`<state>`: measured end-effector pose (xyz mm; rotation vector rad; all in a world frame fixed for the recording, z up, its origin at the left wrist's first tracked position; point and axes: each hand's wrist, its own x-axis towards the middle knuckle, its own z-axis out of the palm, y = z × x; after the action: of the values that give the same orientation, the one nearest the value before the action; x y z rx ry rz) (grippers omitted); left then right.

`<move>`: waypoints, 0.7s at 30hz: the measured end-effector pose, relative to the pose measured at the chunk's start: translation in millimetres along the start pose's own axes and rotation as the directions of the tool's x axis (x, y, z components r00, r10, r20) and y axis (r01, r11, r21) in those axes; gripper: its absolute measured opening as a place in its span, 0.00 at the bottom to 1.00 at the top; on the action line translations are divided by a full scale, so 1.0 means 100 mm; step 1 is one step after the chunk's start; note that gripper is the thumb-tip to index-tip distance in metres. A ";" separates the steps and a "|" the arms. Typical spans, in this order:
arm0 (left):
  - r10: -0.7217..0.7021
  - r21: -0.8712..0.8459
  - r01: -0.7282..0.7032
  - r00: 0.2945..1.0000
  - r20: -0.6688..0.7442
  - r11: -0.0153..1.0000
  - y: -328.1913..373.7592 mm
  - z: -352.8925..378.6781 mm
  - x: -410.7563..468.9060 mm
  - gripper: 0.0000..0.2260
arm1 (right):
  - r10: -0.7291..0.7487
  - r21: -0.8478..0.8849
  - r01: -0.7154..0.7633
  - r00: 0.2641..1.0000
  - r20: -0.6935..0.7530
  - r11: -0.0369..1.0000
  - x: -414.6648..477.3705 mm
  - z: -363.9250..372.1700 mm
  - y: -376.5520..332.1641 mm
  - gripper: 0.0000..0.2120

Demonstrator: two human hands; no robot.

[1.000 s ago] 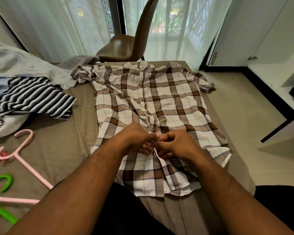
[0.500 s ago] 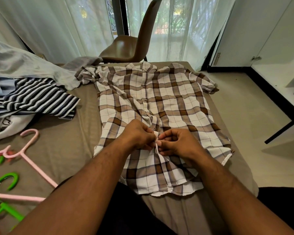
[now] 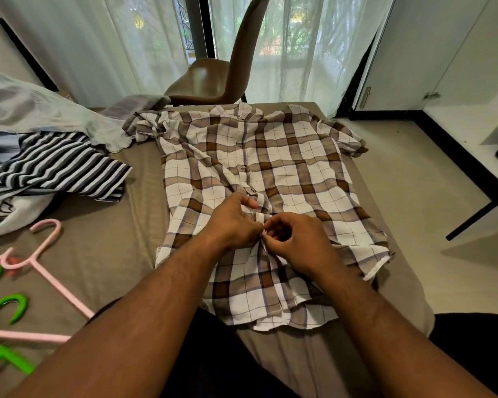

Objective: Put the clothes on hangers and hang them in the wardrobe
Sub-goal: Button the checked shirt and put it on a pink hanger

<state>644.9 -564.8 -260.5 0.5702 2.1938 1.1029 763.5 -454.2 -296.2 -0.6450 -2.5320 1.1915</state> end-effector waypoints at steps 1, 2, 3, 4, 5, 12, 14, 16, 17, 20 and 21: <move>0.009 -0.013 -0.009 1.000 0.005 1.000 0.00 0.00 0.00 0.19 | -0.033 -0.036 0.032 0.999 -0.013 0.999 0.00 0.01 -0.01 0.09; 0.017 -0.030 -0.017 1.000 0.012 0.999 -0.01 -0.01 -0.01 0.19 | -0.064 -0.056 0.063 0.998 -0.023 0.996 -0.01 0.02 -0.01 0.09; 0.025 -0.049 -0.024 0.999 0.020 0.998 -0.02 -0.01 -0.01 0.18 | -0.098 -0.064 0.096 0.995 -0.034 0.993 -0.02 0.04 -0.01 0.08; 0.033 -0.066 -0.031 0.999 0.031 0.997 -0.03 -0.01 -0.01 0.18 | -0.131 -0.071 0.128 0.990 -0.050 0.989 -0.02 0.06 0.01 0.07; 0.044 -0.075 -0.041 0.998 0.042 0.996 -0.04 0.00 0.00 0.18 | -0.160 -0.080 0.154 0.985 -0.070 0.985 -0.02 0.08 0.03 0.05; 0.159 0.043 -0.162 0.985 0.071 0.986 -0.02 0.03 0.02 0.12 | -0.233 -0.141 0.208 0.953 -0.192 0.968 -0.01 0.18 0.12 0.03; 0.162 0.063 -0.166 0.985 0.065 0.984 -0.02 0.03 0.03 0.12 | -0.208 -0.092 0.192 0.954 -0.218 0.977 -0.02 0.20 0.12 0.01; 0.152 0.052 -0.154 0.987 0.049 0.987 -0.02 0.02 0.04 0.12 | -0.143 0.021 0.151 0.965 -0.221 0.988 -0.02 0.19 0.13 0.01; 0.145 0.043 -0.146 0.989 0.038 0.988 -0.02 0.01 0.04 0.12 | -0.096 0.111 0.120 0.975 -0.202 0.986 -0.02 0.18 0.13 0.01; 0.132 -0.029 -0.132 0.991 0.015 0.991 -0.01 -0.06 0.04 0.10 | 0.083 0.561 -0.049 0.996 -0.034 0.826 -0.03 0.11 0.11 0.02; 0.130 -0.058 -0.129 0.991 0.017 0.990 -0.01 -0.08 0.03 0.10 | 0.129 0.684 -0.124 0.991 0.045 0.719 -0.03 0.10 0.11 0.04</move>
<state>636.8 -567.8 -258.4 0.7039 2.1255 1.2172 764.6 -455.9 -310.5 -0.6149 -1.8156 2.0093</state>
